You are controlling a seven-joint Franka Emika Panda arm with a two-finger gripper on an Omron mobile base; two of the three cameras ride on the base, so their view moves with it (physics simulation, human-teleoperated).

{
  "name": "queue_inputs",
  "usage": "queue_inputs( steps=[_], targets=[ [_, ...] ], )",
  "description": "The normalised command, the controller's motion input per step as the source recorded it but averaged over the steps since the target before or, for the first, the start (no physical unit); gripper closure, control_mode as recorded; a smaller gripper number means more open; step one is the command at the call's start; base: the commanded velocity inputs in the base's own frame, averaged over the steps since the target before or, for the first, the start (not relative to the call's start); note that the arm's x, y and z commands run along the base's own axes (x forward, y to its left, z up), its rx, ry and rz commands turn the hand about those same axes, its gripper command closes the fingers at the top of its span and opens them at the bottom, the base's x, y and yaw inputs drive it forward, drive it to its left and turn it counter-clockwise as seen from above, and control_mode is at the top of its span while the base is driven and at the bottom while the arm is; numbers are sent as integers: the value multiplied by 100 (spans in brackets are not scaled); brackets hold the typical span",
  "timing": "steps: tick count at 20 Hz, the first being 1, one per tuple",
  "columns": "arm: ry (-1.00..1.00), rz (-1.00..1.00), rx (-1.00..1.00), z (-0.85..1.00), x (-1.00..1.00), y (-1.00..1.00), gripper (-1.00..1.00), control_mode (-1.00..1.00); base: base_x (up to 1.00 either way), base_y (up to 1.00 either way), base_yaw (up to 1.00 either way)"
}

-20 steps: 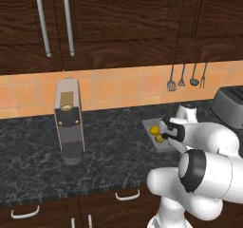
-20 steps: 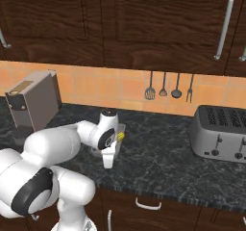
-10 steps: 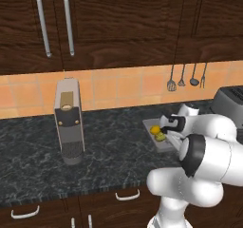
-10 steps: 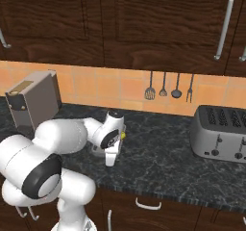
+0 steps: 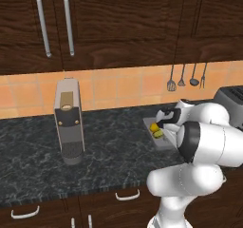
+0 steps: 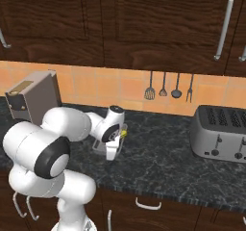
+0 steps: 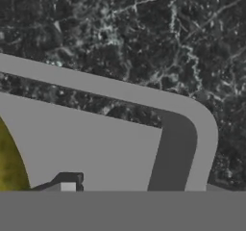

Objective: Take the meat container that has the chicken drumstick and place it on the second highest rack of the freezer. Then take the vegetable container that has the lemon and cucumber and place it on the highest rack of the freezer.

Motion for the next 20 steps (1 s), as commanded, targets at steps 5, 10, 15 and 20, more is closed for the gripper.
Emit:
queue_inputs(
  steps=[5,10,15,20],
  targets=[
    [0,-1,0,-27,-35,32,100,-100,0,0,0],
    [0,-4,0,-13,-41,26,100,-100,0,0,0],
    [0,0,0,40,-29,7,100,-100,0,0,0],
    [-21,0,0,71,-93,10,100,-100,0,0,0]
  ],
)
